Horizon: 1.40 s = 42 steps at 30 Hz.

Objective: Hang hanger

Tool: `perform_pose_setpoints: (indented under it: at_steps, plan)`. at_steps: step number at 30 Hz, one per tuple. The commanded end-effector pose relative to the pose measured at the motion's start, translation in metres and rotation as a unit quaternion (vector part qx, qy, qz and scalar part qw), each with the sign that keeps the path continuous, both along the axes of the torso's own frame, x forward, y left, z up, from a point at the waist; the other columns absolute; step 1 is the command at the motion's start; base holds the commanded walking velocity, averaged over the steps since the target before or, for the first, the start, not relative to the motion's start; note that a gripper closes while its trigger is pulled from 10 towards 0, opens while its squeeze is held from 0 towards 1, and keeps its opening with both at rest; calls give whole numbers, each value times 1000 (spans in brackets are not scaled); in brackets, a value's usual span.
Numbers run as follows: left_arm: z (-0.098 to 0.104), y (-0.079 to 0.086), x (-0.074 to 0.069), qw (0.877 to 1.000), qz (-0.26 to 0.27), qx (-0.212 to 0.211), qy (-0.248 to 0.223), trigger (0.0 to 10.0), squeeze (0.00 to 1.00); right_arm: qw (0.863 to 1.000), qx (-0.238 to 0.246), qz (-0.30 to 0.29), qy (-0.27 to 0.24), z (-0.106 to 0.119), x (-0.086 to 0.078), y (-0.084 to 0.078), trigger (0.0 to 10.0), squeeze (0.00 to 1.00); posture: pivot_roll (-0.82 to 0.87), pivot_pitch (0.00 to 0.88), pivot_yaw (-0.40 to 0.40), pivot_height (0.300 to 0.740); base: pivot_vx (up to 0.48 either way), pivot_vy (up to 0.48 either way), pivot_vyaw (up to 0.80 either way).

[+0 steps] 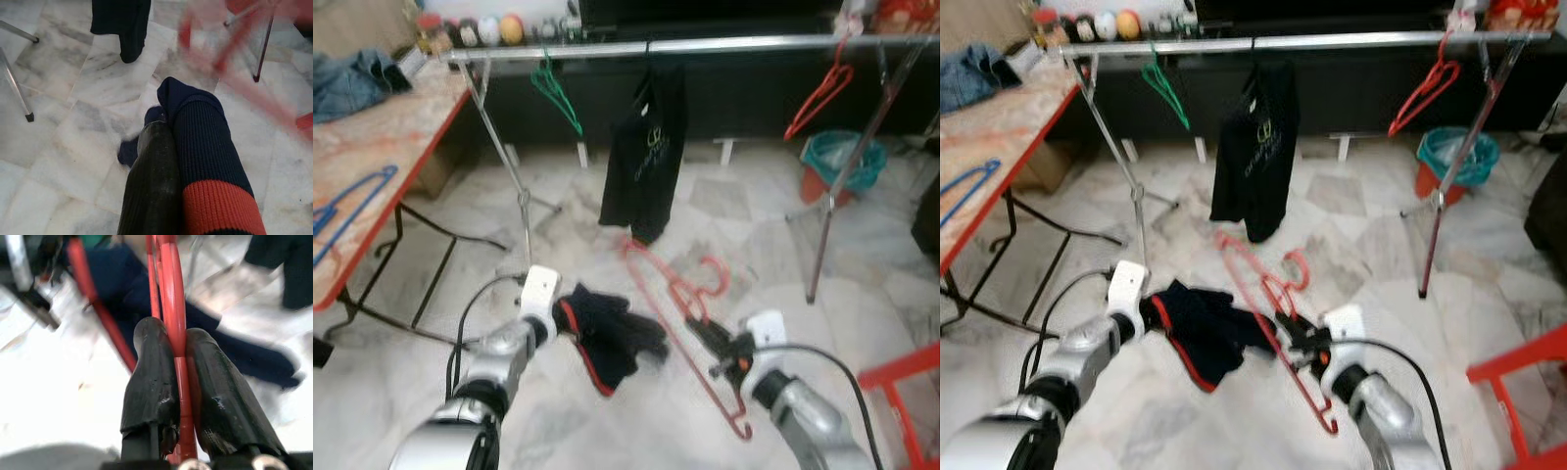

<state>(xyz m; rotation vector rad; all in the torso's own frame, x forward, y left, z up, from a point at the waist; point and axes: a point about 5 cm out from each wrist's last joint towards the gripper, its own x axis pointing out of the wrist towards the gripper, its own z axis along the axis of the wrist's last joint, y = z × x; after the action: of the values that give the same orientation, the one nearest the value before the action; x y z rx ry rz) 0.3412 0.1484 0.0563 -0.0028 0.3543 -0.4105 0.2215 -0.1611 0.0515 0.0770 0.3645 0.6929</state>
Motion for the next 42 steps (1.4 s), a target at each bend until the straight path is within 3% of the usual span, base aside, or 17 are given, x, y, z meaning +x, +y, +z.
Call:
perform_pose_setpoints:
  at_steps: [1,6,10,17,20,28,42]
  plan:
    - [8,2,6,1000,6,11,-6,10000,0,1000,-4,25,13,2,-7,5,10000,0,-62,51,87,740,0,0,0]
    - [17,0,15,999,28,31,1,10000,0,993,-54,43,93,-12,-34,-6,10000,0,-68,47,81,740,0,0,0]
    - [26,-3,22,999,33,37,-2,10000,0,986,-58,97,120,-11,-52,1,10000,0,-72,42,82,740,0,0,0]
    - [34,-6,27,999,31,34,3,10000,0,986,-83,52,136,-21,-42,-2,10000,0,-62,43,78,740,0,0,0]
    - [32,-7,26,999,17,49,10,10000,0,981,-112,63,143,-25,-42,-2,10000,0,-56,45,77,740,0,0,0]
    - [23,-12,20,997,-11,58,42,10000,0,981,-112,31,153,-40,-38,0,10000,0,-53,47,75,740,0,0,0]
    - [23,-26,16,994,-63,63,65,10000,0,991,-92,-46,82,-32,-9,-5,10000,0,-50,46,80,740,0,0,0]
